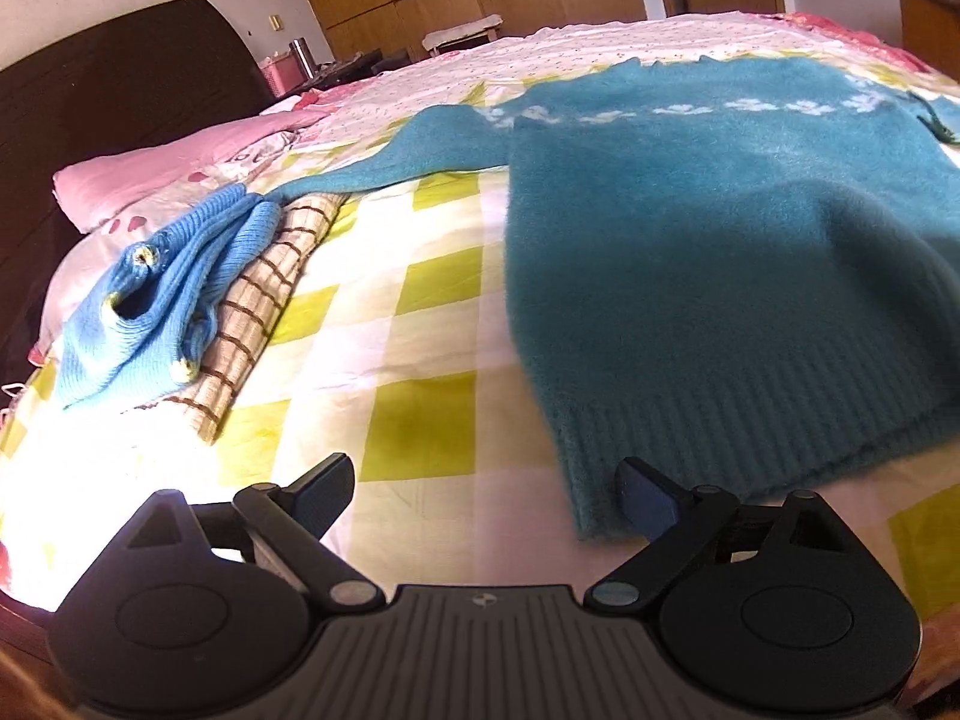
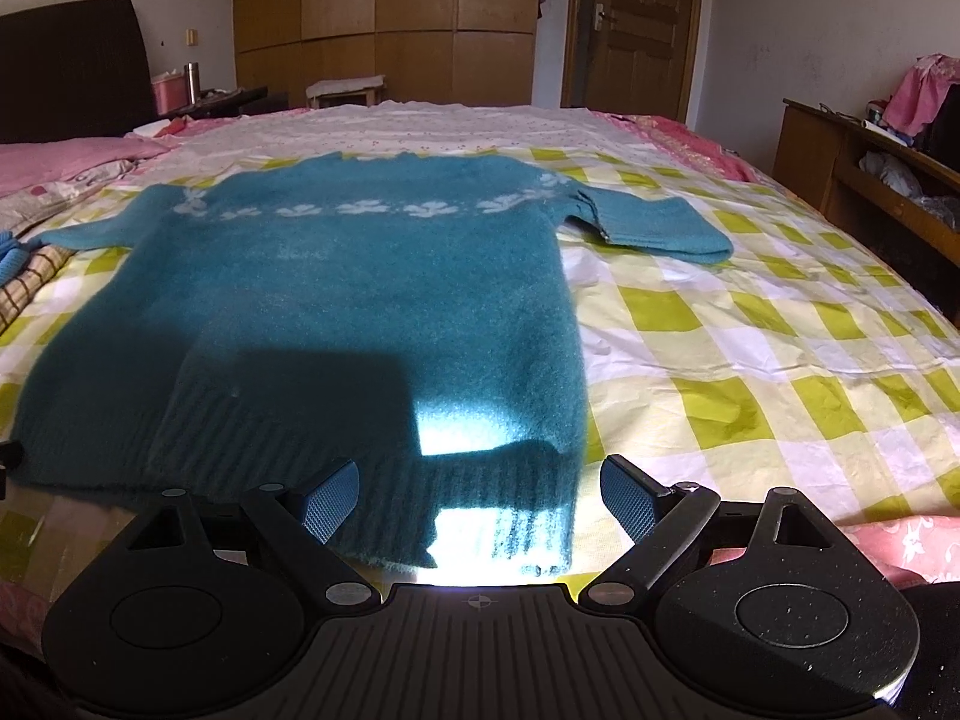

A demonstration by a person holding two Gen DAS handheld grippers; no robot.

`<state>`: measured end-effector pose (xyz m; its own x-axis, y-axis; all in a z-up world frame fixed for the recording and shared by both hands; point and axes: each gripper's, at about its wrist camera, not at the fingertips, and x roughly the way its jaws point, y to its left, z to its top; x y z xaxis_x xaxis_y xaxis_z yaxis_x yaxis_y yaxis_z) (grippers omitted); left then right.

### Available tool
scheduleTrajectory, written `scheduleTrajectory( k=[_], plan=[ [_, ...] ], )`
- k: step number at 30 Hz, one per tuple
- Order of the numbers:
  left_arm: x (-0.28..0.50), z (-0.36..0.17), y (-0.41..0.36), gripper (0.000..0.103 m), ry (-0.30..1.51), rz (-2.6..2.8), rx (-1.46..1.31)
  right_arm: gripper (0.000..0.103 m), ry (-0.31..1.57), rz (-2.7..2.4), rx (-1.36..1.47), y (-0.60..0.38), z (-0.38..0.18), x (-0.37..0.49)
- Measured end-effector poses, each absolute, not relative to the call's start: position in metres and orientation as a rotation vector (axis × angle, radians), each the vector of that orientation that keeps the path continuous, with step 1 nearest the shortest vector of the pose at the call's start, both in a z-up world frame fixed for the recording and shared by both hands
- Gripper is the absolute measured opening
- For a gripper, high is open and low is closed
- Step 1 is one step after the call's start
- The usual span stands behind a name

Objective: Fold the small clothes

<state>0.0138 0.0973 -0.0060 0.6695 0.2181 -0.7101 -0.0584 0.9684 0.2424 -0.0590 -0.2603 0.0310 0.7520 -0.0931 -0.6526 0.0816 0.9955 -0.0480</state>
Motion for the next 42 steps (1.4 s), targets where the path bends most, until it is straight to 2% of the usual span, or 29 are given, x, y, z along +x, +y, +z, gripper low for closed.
scheduleTrajectory(
  k=[10,14,17,20,29,31,37,42],
  plan=[
    [0.026,-0.002,0.067,0.1,0.791,0.013,0.212,0.089,0.681,-0.015,-0.093,-0.233,0.037,-0.029],
    [0.036,-0.009,0.066,0.096,0.822,-0.025,0.197,0.086,0.799,-0.044,-0.125,-0.245,0.016,-0.008],
    [0.042,-0.013,0.069,0.097,0.847,-0.045,0.214,0.084,0.845,-0.116,-0.244,-0.254,0.003,-0.003],
    [0.046,-0.013,0.082,0.097,0.874,-0.05,0.201,0.084,0.879,-0.139,-0.233,-0.274,0.0,0.0],
    [0.041,-0.005,0.106,0.094,0.912,0.042,0.255,0.085,0.882,-0.19,-0.338,-0.288,0.005,0.002],
    [0.041,0.002,0.106,0.09,0.897,0.027,0.235,0.085,0.884,-0.189,-0.336,-0.286,0.01,-0.001],
    [0.048,0.025,0.091,0.09,0.813,-0.059,0.156,0.083,0.763,-0.122,-0.263,-0.272,0.045,-0.008],
    [0.059,0.019,0.057,0.09,0.786,-0.153,0.157,0.081,0.787,-0.054,-0.18,-0.268,0.031,0.021]
  ],
)
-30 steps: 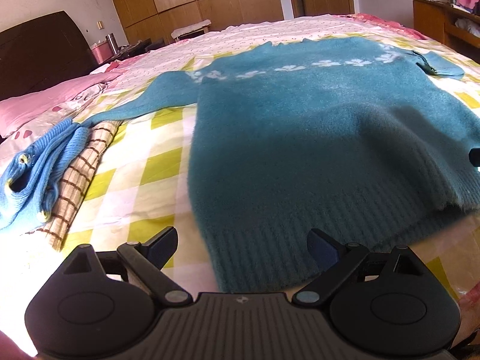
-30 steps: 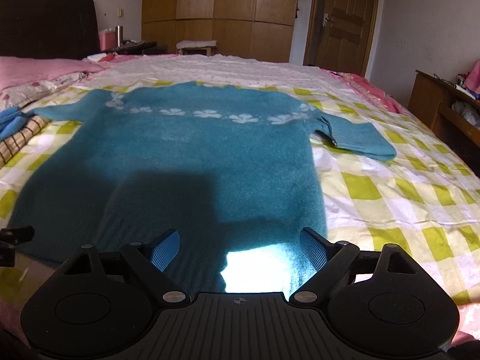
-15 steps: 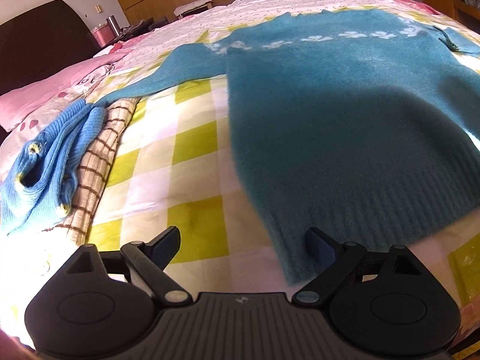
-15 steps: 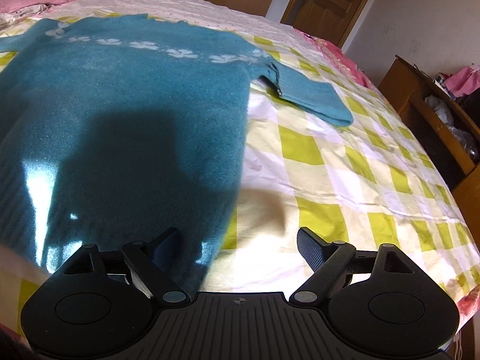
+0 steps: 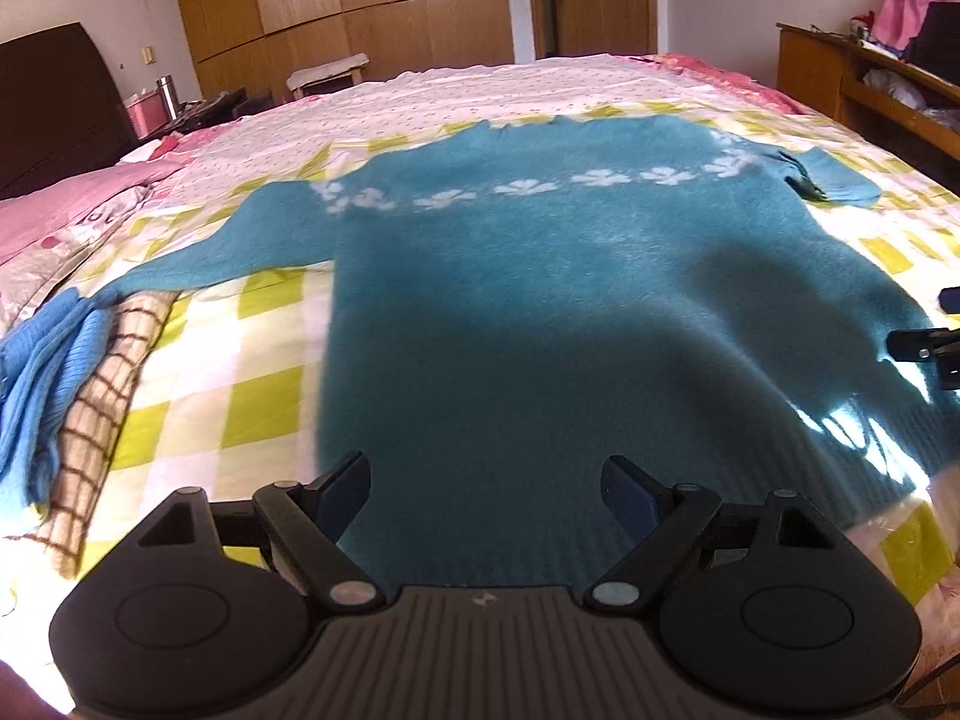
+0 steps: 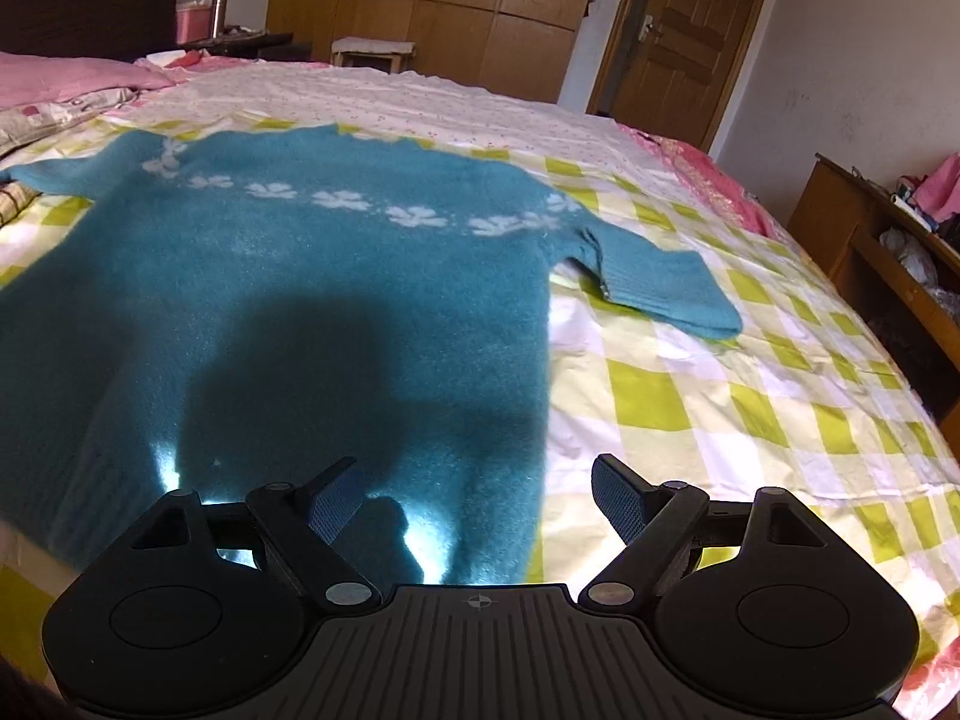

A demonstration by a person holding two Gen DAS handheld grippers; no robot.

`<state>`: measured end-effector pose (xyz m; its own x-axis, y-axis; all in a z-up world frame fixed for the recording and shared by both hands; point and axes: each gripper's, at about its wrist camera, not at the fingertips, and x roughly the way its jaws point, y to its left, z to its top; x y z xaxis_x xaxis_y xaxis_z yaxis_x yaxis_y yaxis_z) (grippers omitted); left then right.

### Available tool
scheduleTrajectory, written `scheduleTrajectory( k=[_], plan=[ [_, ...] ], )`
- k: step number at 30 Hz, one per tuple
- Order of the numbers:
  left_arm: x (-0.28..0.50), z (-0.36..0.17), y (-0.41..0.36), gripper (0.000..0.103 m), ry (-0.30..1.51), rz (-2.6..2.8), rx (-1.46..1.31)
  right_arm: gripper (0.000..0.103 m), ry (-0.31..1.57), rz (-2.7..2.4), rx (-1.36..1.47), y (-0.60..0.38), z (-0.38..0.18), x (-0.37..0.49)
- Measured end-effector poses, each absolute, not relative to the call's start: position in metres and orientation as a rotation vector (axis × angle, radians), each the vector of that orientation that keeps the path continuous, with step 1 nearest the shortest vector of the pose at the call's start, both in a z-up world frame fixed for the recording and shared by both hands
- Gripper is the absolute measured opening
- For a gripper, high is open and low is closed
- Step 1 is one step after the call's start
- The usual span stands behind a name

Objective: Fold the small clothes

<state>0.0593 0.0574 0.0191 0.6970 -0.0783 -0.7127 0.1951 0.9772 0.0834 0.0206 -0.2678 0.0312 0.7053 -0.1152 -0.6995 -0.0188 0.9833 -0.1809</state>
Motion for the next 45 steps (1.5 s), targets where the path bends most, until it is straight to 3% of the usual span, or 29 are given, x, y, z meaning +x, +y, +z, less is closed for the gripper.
scheduleTrajectory(
  k=[9,12,13,28,34,45],
  plan=[
    [0.067,-0.008,0.039,0.092,0.872,-0.206,0.179,0.08,0.904,-0.055,-0.08,-0.289,0.004,0.024],
    [0.068,-0.009,0.042,0.098,0.896,-0.191,0.163,0.08,0.913,-0.055,-0.068,-0.291,0.005,0.025],
    [0.068,-0.011,0.042,0.103,0.9,-0.184,0.171,0.08,0.912,-0.054,-0.068,-0.291,0.006,0.025],
    [0.052,-0.019,0.043,0.103,0.866,-0.096,0.108,0.08,0.792,-0.006,0.003,-0.296,0.028,0.029],
    [0.063,-0.006,0.036,0.103,0.919,-0.099,0.159,0.082,0.77,0.002,0.009,-0.303,0.036,0.037],
    [0.096,0.05,-0.009,0.103,0.746,-0.161,0.191,0.086,0.644,-0.031,-0.057,-0.325,0.054,0.076]
  ],
)
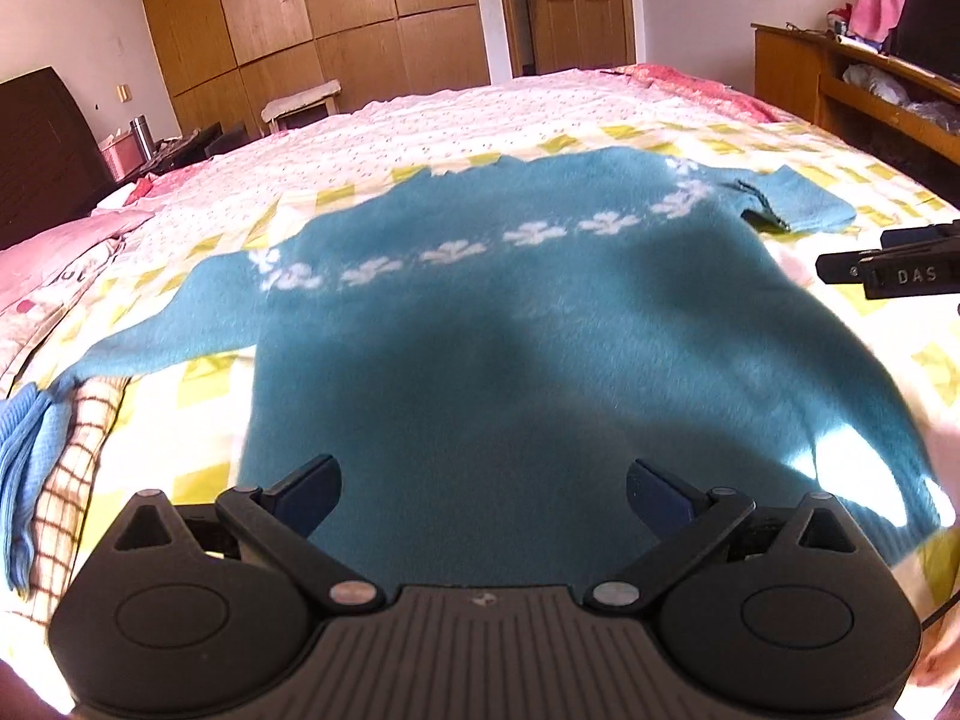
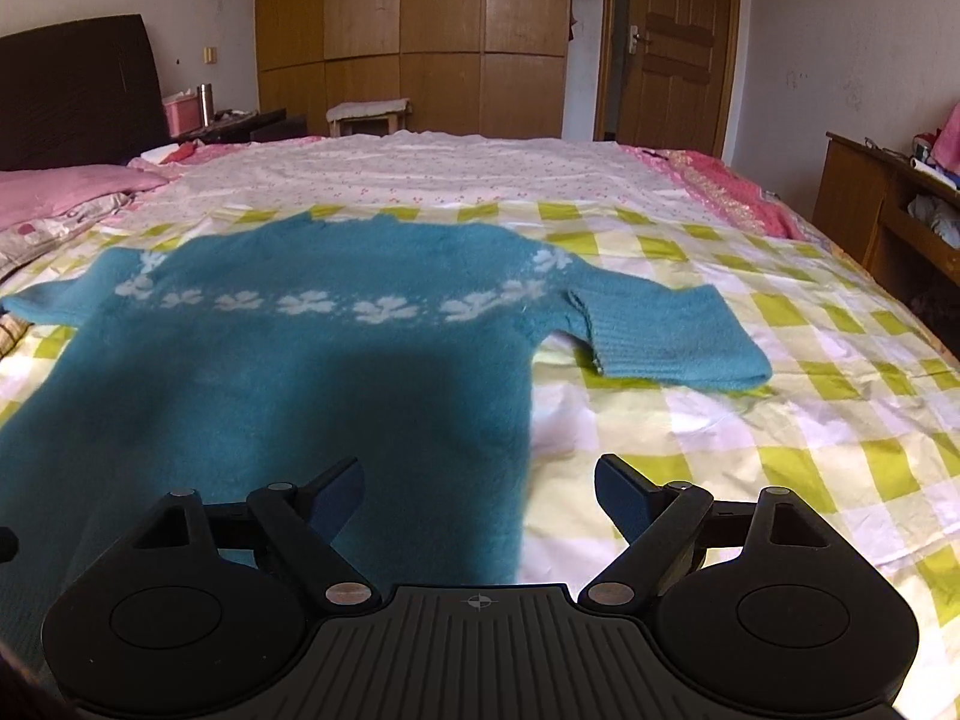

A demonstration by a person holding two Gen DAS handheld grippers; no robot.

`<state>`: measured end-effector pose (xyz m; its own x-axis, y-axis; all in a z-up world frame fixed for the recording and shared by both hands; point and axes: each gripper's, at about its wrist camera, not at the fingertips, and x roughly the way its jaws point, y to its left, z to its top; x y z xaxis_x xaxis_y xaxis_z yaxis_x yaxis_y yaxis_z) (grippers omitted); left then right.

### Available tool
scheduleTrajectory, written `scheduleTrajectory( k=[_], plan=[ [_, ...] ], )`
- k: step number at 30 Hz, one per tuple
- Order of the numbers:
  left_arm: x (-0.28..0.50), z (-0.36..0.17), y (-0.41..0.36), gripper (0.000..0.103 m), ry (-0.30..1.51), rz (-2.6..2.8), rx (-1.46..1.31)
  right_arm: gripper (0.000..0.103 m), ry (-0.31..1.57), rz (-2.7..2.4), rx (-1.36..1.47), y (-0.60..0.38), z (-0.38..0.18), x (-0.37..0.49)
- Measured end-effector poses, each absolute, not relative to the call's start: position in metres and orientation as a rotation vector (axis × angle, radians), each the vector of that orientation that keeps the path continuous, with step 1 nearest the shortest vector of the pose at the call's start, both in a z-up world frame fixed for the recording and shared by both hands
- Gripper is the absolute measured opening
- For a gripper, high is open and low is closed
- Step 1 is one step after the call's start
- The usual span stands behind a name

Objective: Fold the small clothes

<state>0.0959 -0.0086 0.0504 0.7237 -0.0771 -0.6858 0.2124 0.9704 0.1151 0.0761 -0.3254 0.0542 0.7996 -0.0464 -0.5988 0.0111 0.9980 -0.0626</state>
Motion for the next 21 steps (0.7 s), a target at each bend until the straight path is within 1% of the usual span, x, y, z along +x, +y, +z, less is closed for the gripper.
scheduleTrajectory(
  k=[5,11,14,16,21],
  plan=[
    [0.126,0.053,-0.037,0.103,0.723,-0.208,0.156,0.083,0.585,-0.08,-0.104,-0.353,0.042,0.102],
    [0.146,0.043,-0.069,0.103,0.711,-0.285,0.14,0.081,0.531,-0.171,-0.326,-0.371,0.021,0.125],
    [0.153,0.039,-0.082,0.103,0.702,-0.317,0.152,0.077,0.538,-0.151,-0.375,-0.374,0.011,0.138],
    [0.157,0.037,-0.087,0.103,0.699,-0.335,0.161,0.071,0.535,-0.14,-0.407,-0.374,0.005,0.146],
    [0.164,0.033,-0.088,0.103,0.715,-0.365,0.15,0.064,0.56,-0.125,-0.446,-0.377,-0.009,0.163]
  ],
)
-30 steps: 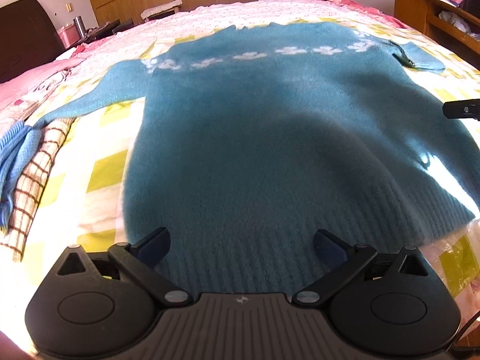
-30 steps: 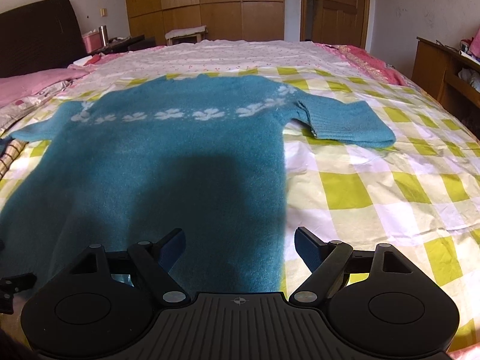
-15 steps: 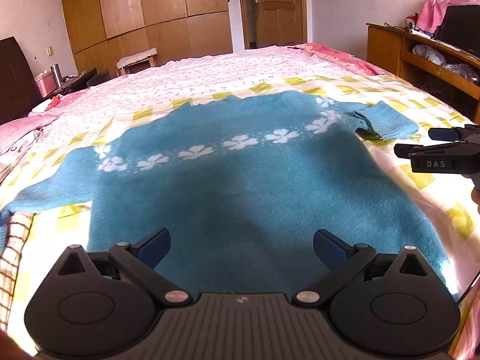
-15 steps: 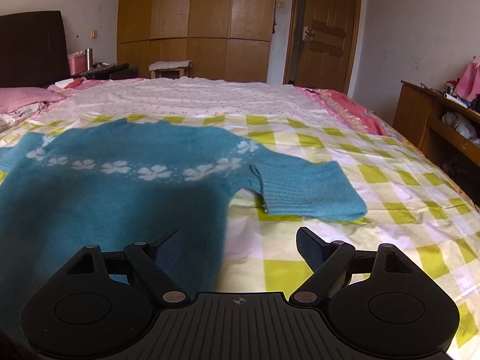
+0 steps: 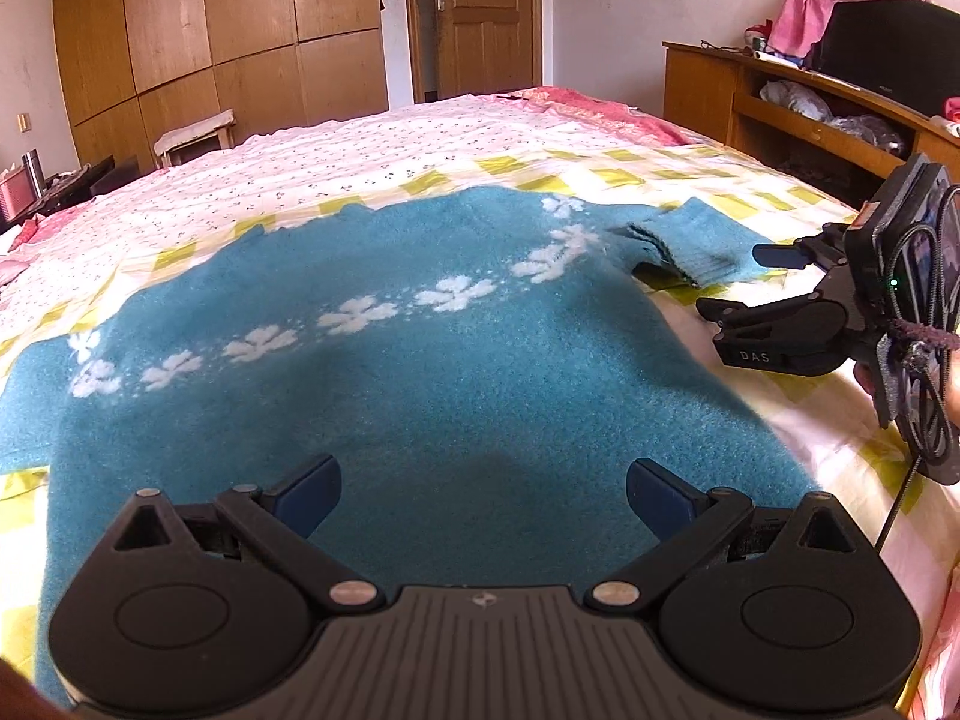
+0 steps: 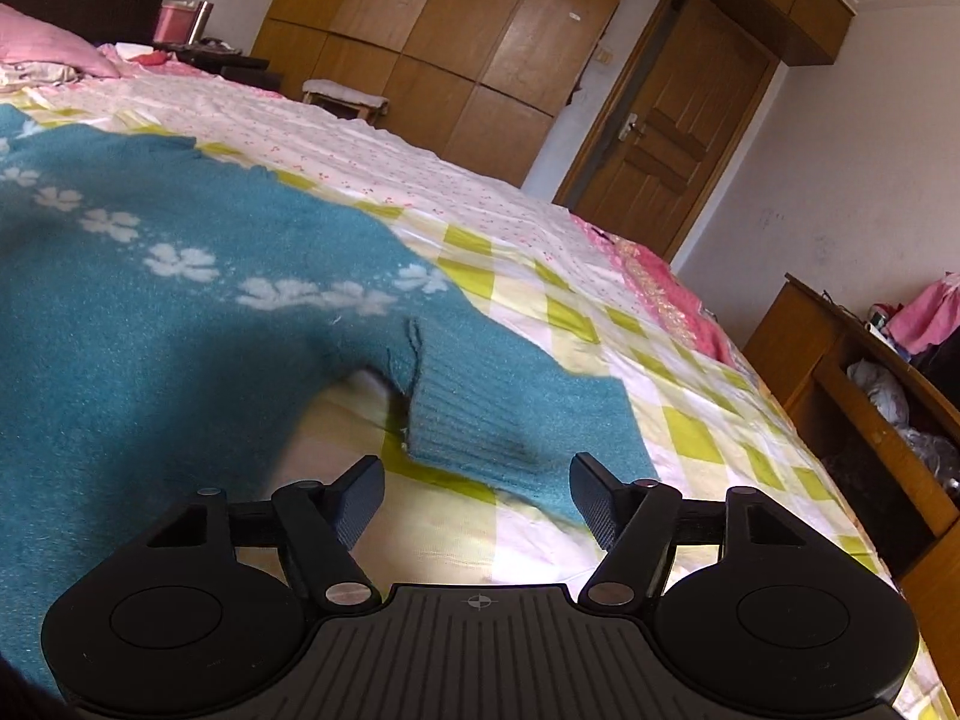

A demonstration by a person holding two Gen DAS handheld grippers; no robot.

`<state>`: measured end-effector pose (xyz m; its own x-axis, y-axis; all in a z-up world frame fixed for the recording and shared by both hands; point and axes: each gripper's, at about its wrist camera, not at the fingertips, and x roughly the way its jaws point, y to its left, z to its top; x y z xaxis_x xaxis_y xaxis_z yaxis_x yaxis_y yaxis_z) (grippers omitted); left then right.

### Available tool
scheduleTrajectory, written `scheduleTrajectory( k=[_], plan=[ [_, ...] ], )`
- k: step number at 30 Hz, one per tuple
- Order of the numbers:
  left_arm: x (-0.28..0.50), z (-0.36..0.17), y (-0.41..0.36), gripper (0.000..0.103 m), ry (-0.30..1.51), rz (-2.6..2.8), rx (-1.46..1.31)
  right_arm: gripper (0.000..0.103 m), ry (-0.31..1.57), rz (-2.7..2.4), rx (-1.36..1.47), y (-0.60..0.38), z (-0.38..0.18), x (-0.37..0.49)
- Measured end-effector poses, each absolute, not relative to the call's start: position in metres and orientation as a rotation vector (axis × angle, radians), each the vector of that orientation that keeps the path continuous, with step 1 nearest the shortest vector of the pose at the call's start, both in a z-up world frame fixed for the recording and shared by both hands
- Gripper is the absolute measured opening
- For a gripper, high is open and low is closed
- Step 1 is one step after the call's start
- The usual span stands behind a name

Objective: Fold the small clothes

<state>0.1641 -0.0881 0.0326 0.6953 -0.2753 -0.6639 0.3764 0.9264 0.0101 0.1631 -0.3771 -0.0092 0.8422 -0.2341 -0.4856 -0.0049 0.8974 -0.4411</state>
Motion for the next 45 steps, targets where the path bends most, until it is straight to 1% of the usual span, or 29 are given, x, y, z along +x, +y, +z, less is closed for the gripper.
scheduleTrajectory(
  k=[5,8,9,10,11,13,15,22,27,35,45],
  plan=[
    [0.168,0.028,-0.085,0.103,0.743,-0.371,0.111,0.055,0.561,-0.135,-0.478,-0.381,-0.017,0.174],
    [0.169,0.027,-0.087,0.103,0.749,-0.375,0.112,0.043,0.567,-0.136,-0.467,-0.384,-0.018,0.182],
    [0.169,0.028,-0.088,0.103,0.746,-0.377,0.113,0.034,0.571,-0.137,-0.459,-0.385,-0.018,0.183],
    [0.169,0.029,-0.089,0.103,0.743,-0.379,0.113,0.029,0.575,-0.137,-0.449,-0.386,-0.018,0.185],
    [0.168,0.03,-0.089,0.103,0.74,-0.38,0.114,0.027,0.579,-0.135,-0.433,-0.387,-0.017,0.186],
    [0.166,0.032,-0.088,0.103,0.735,-0.381,0.116,0.017,0.585,-0.135,-0.392,-0.39,-0.014,0.186],
    [0.162,0.034,-0.085,0.103,0.731,-0.382,0.116,0.014,0.593,-0.129,-0.312,-0.394,-0.006,0.186],
    [0.143,0.041,-0.058,0.103,0.716,-0.386,0.114,0.012,0.606,-0.056,0.1,-0.416,0.036,0.179],
    [0.132,0.046,-0.032,0.103,0.692,-0.375,0.089,0.011,0.64,-0.006,0.289,-0.406,0.053,0.183],
    [0.121,0.048,0.021,0.103,0.634,-0.341,-0.003,0.01,0.665,0.106,0.41,-0.336,0.083,0.224],
    [0.121,0.038,0.06,0.103,0.559,-0.312,-0.025,0.008,0.713,0.186,0.469,-0.236,0.073,0.286]
  ],
)
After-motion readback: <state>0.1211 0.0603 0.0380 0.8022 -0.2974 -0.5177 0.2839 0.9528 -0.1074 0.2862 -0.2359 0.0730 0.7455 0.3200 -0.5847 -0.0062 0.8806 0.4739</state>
